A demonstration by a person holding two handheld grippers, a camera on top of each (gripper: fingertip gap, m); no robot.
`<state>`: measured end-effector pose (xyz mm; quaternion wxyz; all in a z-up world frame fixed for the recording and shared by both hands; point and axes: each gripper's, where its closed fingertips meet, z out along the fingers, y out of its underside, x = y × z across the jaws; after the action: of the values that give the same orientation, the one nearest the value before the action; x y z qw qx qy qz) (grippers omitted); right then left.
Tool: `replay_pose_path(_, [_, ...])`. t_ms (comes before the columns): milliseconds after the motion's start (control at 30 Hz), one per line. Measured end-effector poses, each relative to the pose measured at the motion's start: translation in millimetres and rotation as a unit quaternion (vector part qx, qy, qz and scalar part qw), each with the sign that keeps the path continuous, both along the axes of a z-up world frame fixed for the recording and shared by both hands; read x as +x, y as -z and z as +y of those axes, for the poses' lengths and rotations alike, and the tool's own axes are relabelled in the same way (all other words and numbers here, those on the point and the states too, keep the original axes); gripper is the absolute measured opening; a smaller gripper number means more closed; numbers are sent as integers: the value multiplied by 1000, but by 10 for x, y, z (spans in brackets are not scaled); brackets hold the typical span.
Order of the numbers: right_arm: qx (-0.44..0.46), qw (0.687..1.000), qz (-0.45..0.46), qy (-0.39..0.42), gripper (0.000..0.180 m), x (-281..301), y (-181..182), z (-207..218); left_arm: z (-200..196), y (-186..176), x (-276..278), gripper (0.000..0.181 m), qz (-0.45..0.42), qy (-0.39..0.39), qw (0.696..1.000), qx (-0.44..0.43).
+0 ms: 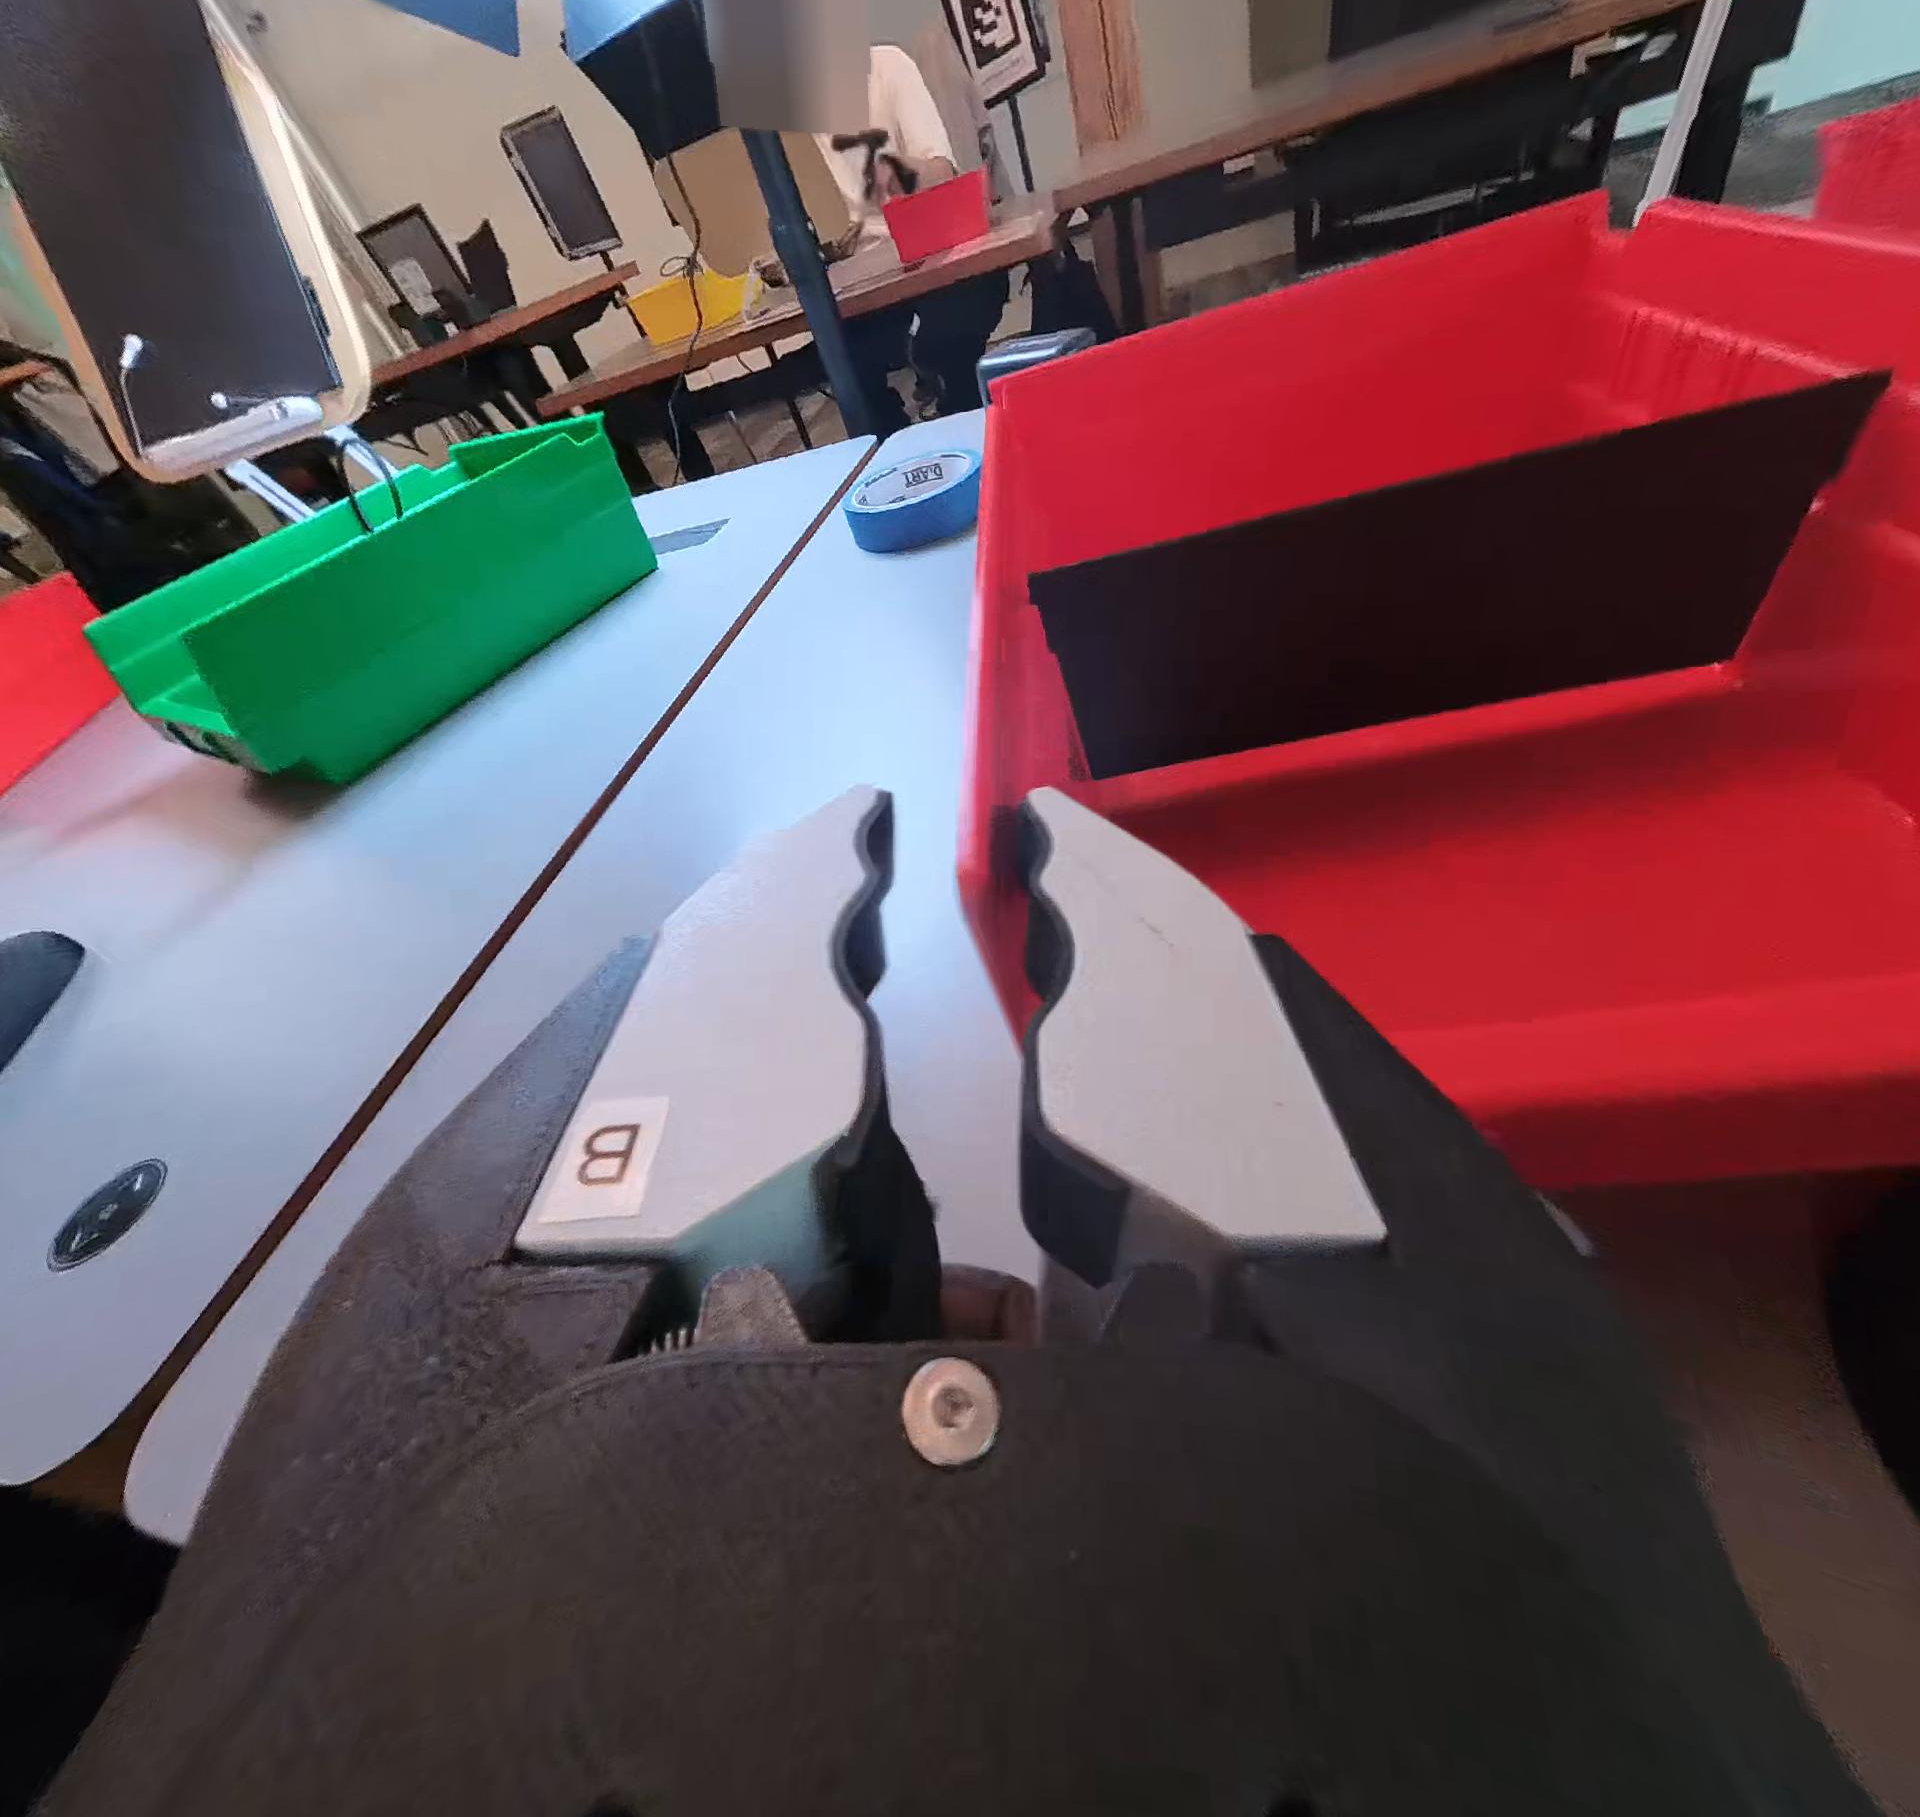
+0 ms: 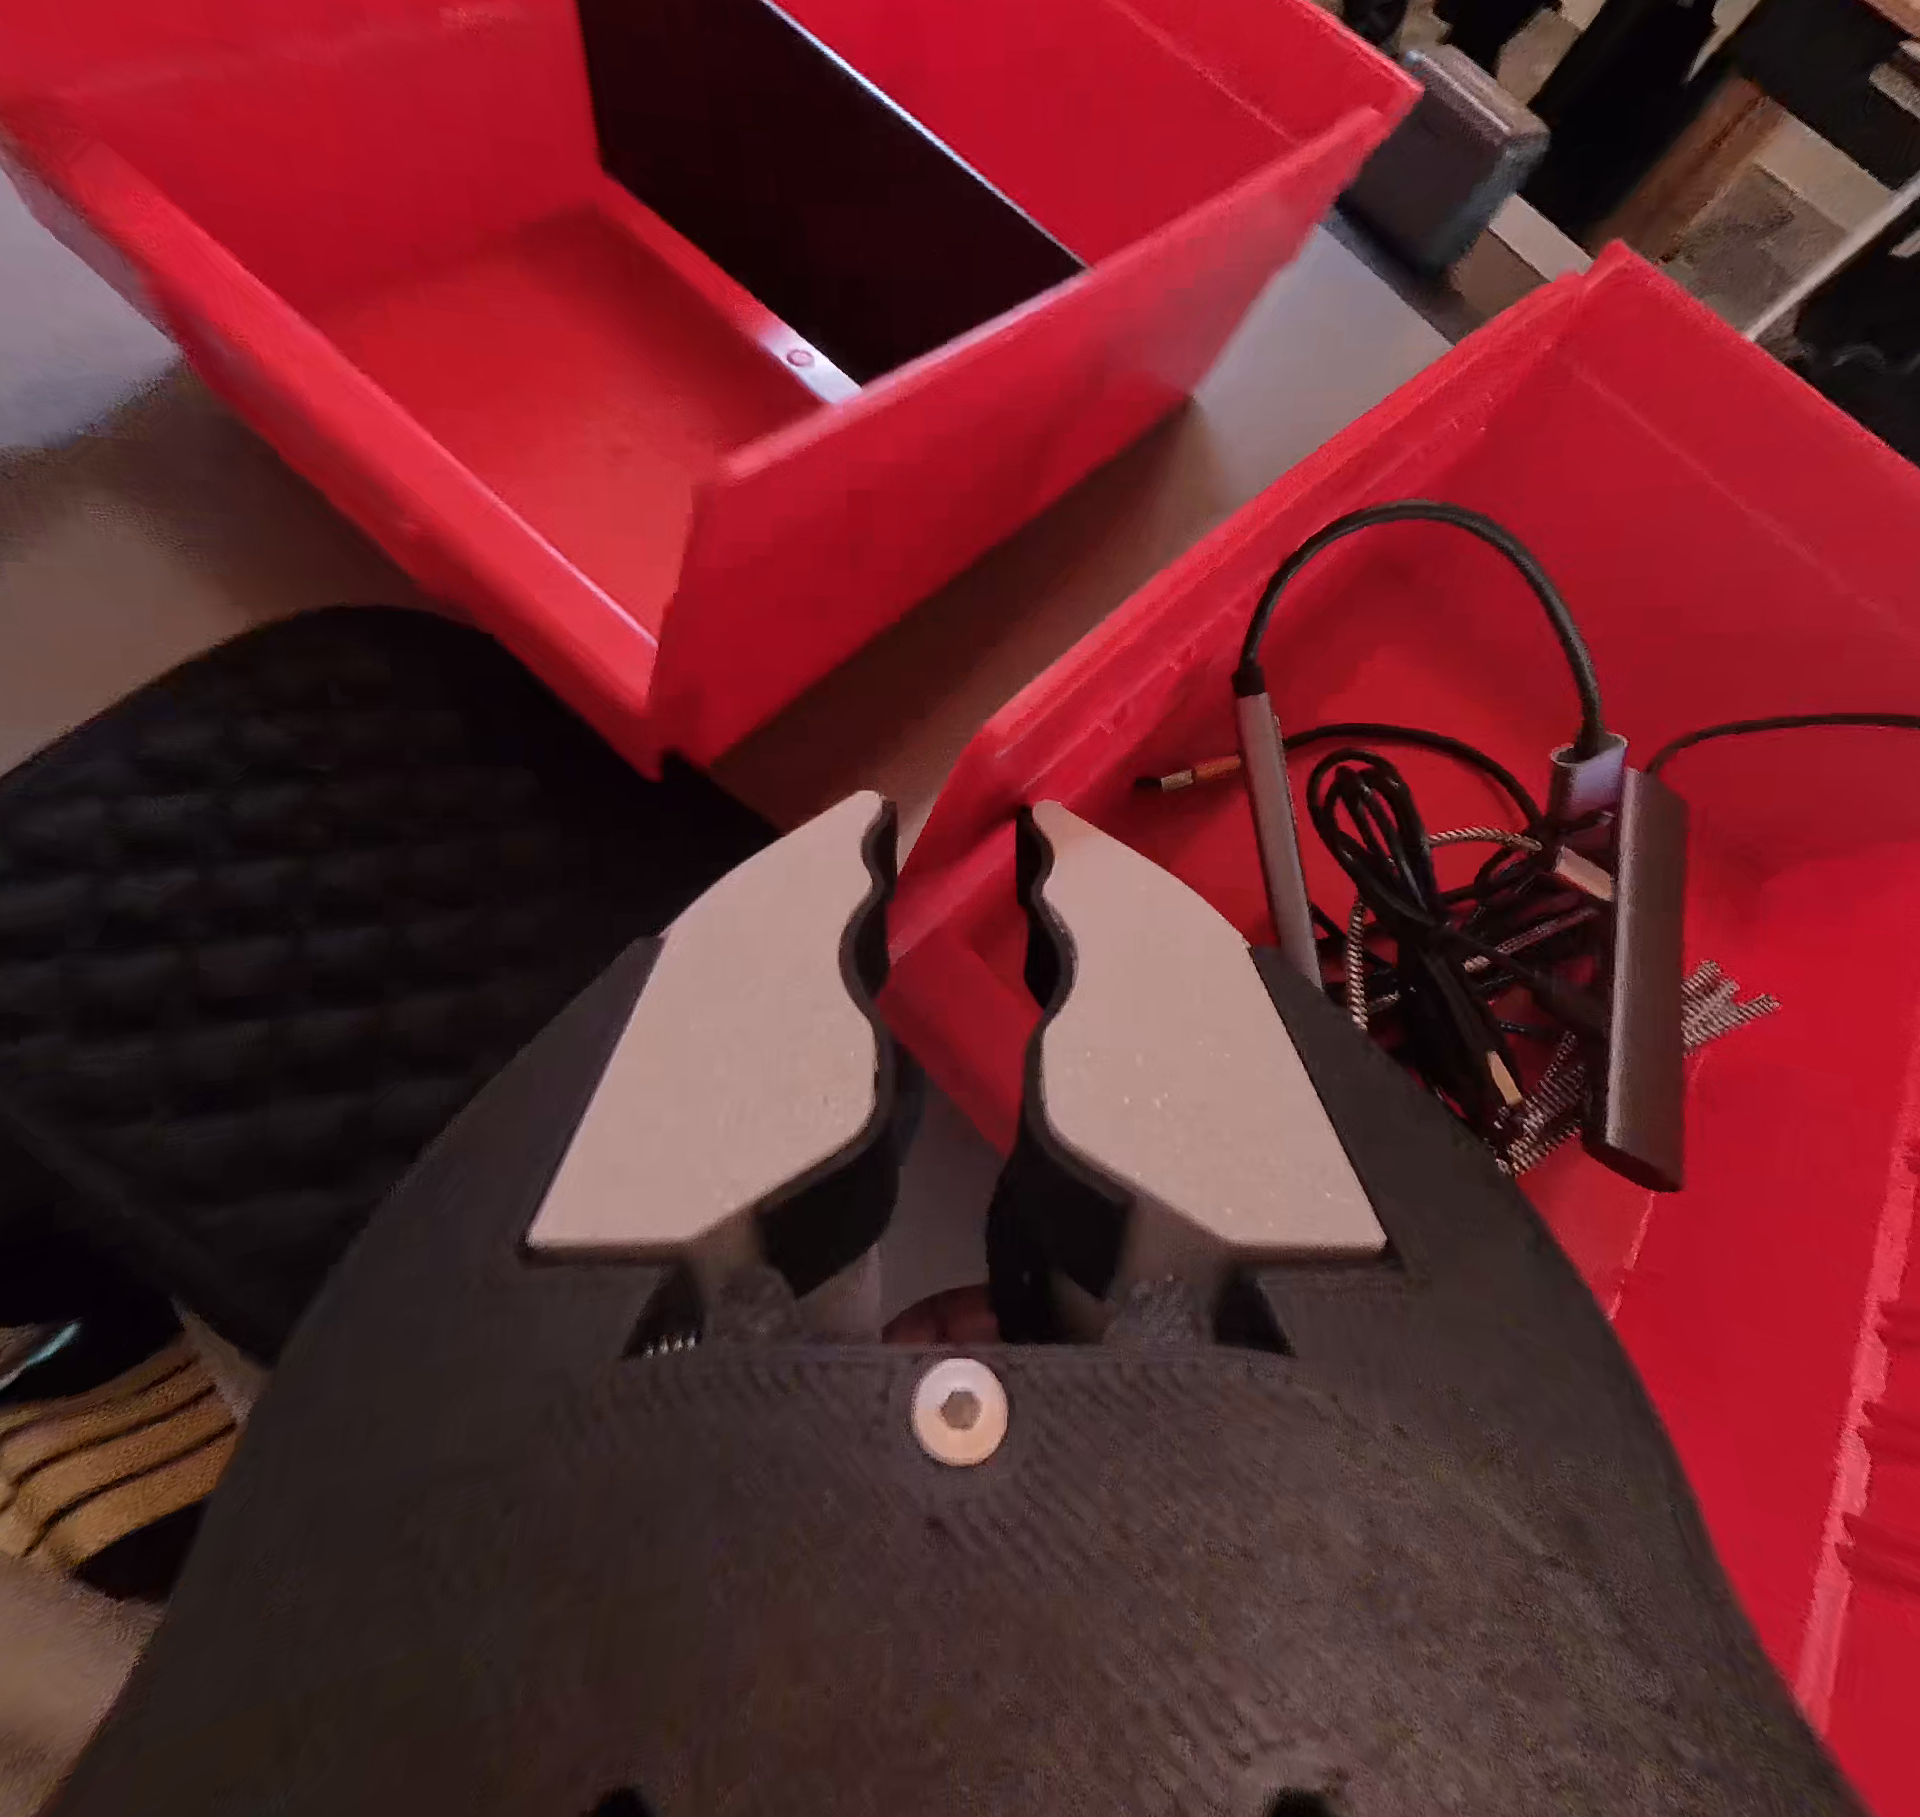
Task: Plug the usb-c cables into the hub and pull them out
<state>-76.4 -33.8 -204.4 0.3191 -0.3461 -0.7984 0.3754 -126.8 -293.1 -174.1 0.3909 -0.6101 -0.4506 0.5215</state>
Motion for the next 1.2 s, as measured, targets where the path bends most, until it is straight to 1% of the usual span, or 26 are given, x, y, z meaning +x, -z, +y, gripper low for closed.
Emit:
replay_pose_path(33, [7, 1000, 3, -6, 21, -25, 4, -64, 6, 14, -5, 13, -1, -3, 1000, -1])
replay_pose_path(67, [10, 1000, 7, -15, 20, -50, 6, -126, -4, 8, -1, 12, 5, -14, 1000, 2])
replay_pose_path(167, [-10, 999, 1, -48, 22, -120, -2, -335, -26, 3, 56, 11, 18, -26, 1000, -2])
replay_pose_path(267, [-13, 997, 2, -76, 22, -194, -2, -528, -165, 0, 144, 12, 35, -68, 997, -9])
replay_pose_path(400, [-23, 995, 7, -101, 23, -259, -6, -701, -361, -17, 279, 14, 52, -119, 991, -41])
replay_pose_path(467, [-51, 994, 6, -92, 23, -284, -19, -732, -399, -11, 333, 14, 52, -122, 990, -46])
replay_pose_path(533, [-101, 992, 22, -76, 25, -276, -105, -712, -420, -12, 392, 14, 54, -119, 990, -44])
replay_pose_path(600, [-166, 982, 71, -62, 30, -220, -322, -652, -467, -9, 453, 17, 56, -119, 990, -43])
replay_pose_path(633, [-198, 973, 96, -63, 34, -164, -437, -635, -485, -2, 482, 14, 54, -118, 991, -43])
replay_pose_path(700, [-248, 959, 118, -75, 44, -19, -564, -670, -526, -1, 560, 13, 56, -119, 990, -49])
replay_pose_path(800, [-259, 954, 100, -109, 65, 176, -499, -893, -519, 3, 675, 13, 53, -104, 991, -63])
replay_pose_path(833, [-253, 955, 98, -117, 69, 210, -465, -973, -520, 12, 701, 20, 50, -99, 992, -59])
replay_pose_path(867, [-234, 960, 100, -115, 70, 209, -428, -1024, -524, 17, 717, 32, 48, -93, 993, -50])
replay_pose_path(933, [-184, 975, 92, -90, 66, 131, -343, -1054, -520, 27, 711, 43, 47, -73, 996, -14])
replay_pose_path(1000, [-153, 983, 61, -82, 59, 71, -231, -1106, -461, 95, 659, 45, 25, -38, 999, 24])
replay_pose_path(1033, [-139, 987, 44, -71, 52, 27, -166, -1111, -418, 147, 631, 44, 9, -21, 999, 36])
replay_pose_path(1067, [-125, 990, 28, -61, 45, -15, -100, -1113, -370, 187, 612, 33, -3, -5, 999, 41])
replay_pose_path(1100, [-111, 992, 15, -55, 35, -44, -47, -1120, -378, 186, 604, 15, 1, -12, 999, 41])
replay_pose_path(1133, [-97, 994, 15, -51, 13, -70, -24, -1120, -376, 164, 609, 13, 10, -18, 999, 34])
replay_pose_path(1167, [-79, 995, 33, -49, 10, -97, -42, -1109, -379, 130, 625, 12, 22, -28, 999, 26])
replay_pose_path(1200, [-61, 995, 59, -56, 10, -100, -83, -1107, -374, 63, 663, 11, 44, -36, 998, 28])
